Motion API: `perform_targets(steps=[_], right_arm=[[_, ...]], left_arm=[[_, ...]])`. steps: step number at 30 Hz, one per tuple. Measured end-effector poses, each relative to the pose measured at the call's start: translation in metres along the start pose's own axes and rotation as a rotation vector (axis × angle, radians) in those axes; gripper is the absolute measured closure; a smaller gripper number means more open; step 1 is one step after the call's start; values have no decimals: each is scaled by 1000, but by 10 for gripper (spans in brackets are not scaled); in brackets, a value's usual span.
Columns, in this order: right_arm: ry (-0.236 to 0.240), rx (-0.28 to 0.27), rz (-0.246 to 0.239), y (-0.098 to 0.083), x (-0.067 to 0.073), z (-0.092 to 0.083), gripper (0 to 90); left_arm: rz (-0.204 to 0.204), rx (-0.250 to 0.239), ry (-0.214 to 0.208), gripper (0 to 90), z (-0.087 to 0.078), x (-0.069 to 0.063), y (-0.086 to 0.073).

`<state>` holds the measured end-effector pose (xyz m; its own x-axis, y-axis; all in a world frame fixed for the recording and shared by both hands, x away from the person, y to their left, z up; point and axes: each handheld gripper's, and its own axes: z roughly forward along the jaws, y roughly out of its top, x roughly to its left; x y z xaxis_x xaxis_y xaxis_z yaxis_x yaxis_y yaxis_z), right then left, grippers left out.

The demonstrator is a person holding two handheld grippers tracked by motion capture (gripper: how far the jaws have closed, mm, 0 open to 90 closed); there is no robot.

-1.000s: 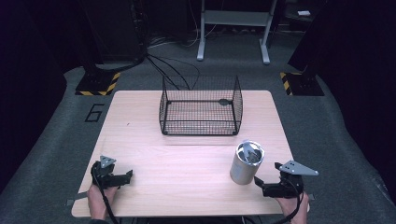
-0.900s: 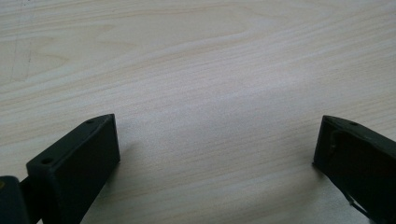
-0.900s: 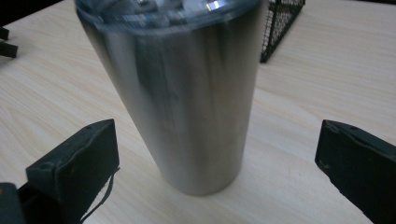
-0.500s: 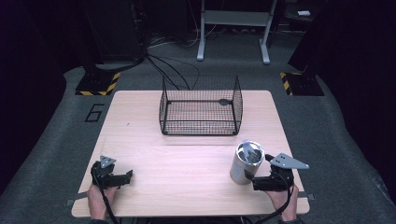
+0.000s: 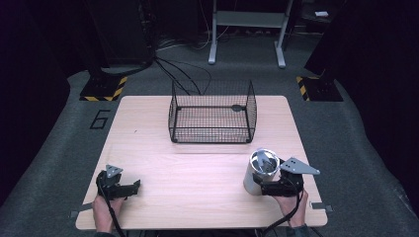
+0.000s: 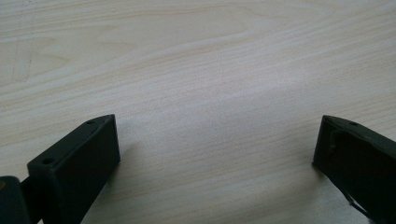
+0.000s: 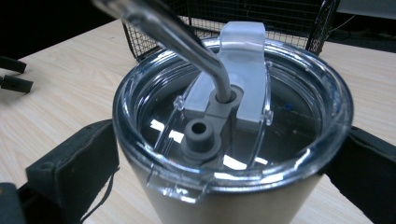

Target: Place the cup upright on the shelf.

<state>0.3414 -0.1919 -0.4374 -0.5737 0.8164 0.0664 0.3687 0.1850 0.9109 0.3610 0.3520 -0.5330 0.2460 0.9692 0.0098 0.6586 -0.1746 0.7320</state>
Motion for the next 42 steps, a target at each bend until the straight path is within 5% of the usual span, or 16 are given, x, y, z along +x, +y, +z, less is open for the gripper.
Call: perform_targets(steps=[13,42], right_arm=[[-23,-12,-8,0,1,15,0],[-65,-58,-13,-2,4,17,31]], left_arm=[[2,1,1,1,0,0,0],[3,6,-1,1,0,0,0]])
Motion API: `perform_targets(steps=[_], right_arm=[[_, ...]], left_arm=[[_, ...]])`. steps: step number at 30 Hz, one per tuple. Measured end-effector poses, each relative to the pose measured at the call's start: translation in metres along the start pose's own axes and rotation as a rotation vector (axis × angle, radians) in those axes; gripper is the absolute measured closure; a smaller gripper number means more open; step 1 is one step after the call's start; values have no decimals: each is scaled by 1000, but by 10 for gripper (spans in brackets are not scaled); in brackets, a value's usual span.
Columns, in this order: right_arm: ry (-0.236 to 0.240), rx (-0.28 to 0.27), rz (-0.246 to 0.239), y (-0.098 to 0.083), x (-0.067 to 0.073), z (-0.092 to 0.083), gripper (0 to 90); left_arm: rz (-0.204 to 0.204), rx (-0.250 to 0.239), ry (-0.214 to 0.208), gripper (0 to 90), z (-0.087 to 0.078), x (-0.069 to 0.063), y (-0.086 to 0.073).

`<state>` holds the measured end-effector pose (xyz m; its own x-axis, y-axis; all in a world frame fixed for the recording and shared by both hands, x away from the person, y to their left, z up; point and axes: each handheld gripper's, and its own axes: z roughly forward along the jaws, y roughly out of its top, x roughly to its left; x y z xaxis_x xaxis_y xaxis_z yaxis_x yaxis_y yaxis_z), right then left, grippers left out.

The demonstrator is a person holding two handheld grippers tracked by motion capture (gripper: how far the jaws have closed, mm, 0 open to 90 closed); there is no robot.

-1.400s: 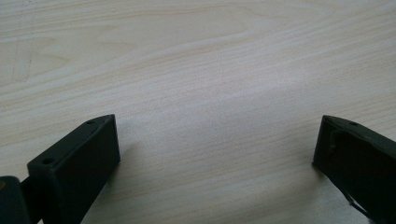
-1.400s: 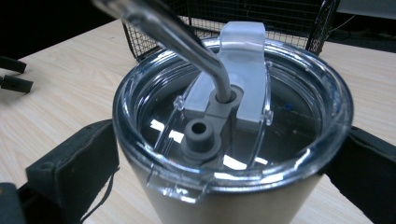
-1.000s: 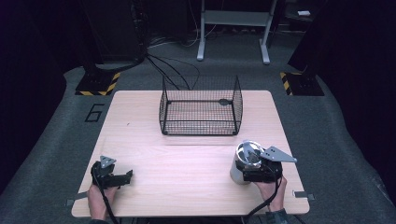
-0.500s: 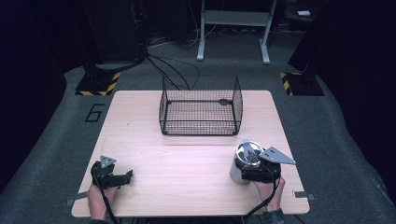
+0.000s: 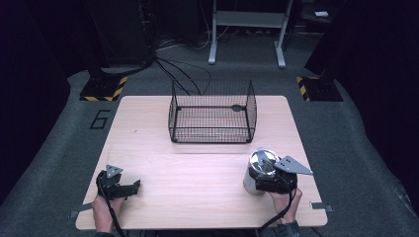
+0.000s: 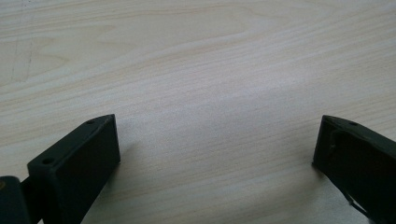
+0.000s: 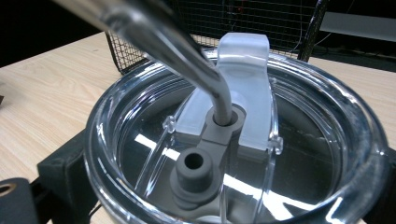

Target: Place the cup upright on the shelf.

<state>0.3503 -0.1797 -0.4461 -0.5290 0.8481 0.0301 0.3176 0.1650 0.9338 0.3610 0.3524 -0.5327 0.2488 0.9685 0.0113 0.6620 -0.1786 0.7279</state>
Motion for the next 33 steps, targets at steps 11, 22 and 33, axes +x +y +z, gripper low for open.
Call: perform_targets(steps=[11,22,33], right_arm=[[-6,-3,-3,6,-3,0,32],[-7,0,-8,15,-6,1,32],[6,7,-16,27,-9,5,32]], left_arm=[[-1,-1,1,1,0,0,0],[-12,-6,1,2,1,-1,0],[-9,-4,1,2,0,-1,0]])
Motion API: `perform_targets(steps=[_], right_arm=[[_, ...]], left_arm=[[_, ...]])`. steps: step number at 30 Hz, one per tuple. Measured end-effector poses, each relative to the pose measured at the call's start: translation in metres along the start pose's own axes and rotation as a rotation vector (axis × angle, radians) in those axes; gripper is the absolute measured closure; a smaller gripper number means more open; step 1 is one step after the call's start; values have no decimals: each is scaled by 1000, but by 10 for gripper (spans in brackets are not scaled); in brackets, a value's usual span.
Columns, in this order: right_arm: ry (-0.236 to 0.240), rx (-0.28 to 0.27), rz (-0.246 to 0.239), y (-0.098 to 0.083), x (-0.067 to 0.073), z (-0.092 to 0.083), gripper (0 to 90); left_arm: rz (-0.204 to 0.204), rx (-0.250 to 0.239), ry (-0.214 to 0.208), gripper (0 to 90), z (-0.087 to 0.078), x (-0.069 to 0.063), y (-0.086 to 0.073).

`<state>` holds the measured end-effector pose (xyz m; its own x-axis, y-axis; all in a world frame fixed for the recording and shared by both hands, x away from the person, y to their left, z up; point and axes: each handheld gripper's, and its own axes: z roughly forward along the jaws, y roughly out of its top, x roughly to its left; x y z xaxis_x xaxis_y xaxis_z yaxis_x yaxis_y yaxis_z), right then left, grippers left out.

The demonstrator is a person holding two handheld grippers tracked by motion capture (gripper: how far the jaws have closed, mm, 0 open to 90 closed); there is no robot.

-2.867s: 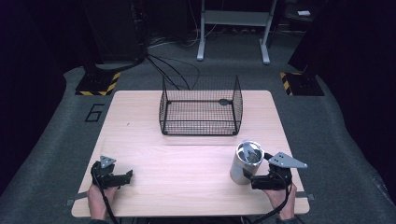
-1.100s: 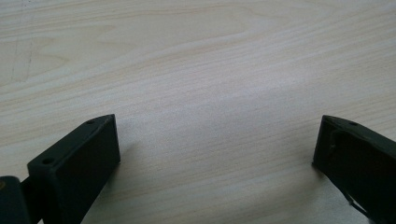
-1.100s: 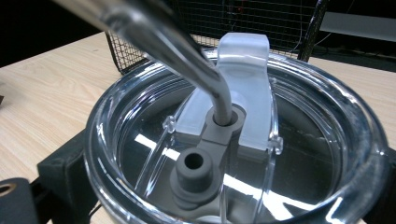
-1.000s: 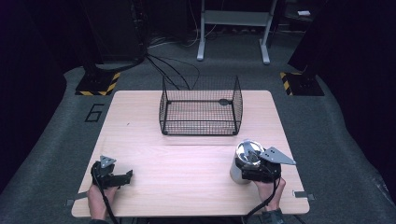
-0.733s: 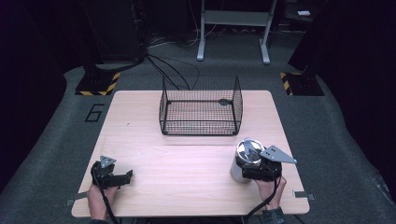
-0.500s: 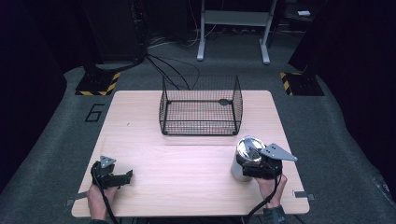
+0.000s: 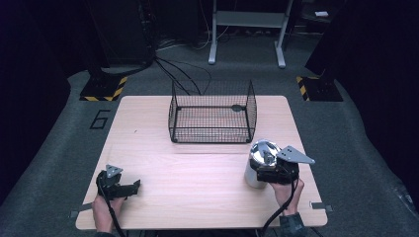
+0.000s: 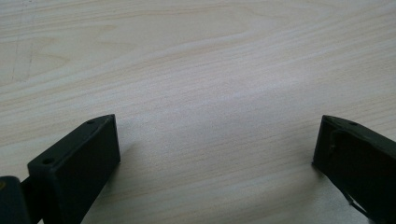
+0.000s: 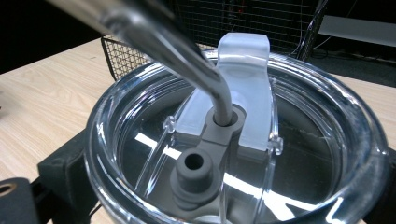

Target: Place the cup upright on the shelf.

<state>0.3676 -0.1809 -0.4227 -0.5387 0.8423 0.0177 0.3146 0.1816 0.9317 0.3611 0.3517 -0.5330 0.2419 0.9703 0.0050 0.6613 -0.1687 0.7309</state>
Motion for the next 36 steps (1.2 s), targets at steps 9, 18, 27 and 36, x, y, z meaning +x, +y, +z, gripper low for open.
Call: perform_targets(steps=[9,18,27,36], right_arm=[[17,1,-17,11,0,7,33],[32,-1,-33,23,1,13,32],[47,5,-28,32,1,19,32],[57,0,-22,40,0,23,33]], left_arm=[[1,-1,0,2,0,0,0],[8,6,0,2,0,1,0],[0,-1,0,2,0,0,0],[2,2,0,2,0,0,0]])
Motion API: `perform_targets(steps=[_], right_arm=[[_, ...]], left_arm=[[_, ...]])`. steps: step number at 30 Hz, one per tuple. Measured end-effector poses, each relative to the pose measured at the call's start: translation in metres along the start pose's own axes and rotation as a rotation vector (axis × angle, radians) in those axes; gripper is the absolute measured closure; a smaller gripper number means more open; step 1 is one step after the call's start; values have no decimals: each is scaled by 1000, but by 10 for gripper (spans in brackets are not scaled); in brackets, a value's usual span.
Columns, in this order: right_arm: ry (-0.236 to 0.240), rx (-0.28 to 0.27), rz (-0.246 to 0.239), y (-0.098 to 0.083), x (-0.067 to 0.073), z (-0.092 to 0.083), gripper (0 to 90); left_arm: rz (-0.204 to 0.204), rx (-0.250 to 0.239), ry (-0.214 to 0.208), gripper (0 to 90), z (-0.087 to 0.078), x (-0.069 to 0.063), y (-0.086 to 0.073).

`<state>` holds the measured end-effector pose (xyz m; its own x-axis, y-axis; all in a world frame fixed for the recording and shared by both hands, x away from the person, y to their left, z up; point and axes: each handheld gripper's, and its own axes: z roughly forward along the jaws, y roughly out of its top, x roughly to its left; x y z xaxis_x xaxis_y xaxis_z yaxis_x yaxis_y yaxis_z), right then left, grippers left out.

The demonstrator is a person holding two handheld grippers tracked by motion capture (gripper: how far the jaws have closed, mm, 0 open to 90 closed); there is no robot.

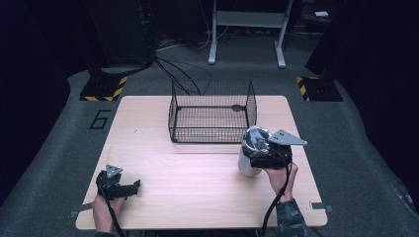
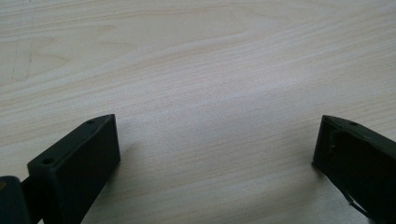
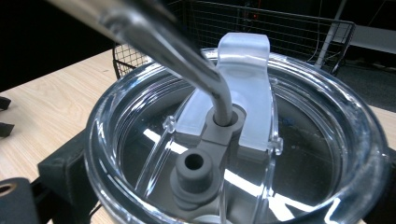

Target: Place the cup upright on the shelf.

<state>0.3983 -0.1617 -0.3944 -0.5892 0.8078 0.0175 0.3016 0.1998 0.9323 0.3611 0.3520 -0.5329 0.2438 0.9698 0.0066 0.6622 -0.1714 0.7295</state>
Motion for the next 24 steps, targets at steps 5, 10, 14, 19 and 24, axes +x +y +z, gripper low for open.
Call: perform_targets(steps=[5,10,14,19,24], right_arm=[[9,-4,-8,6,-1,2,32],[17,-12,-10,14,-2,3,32],[27,-19,-16,20,-3,4,33],[28,-18,-16,27,-4,6,33],[38,-20,-23,36,-6,11,33]], left_arm=[[-5,-3,0,2,0,0,0],[-1,0,0,2,0,0,0],[5,5,-1,2,0,0,0],[4,4,0,3,0,0,0],[5,7,-2,3,-1,0,0]])
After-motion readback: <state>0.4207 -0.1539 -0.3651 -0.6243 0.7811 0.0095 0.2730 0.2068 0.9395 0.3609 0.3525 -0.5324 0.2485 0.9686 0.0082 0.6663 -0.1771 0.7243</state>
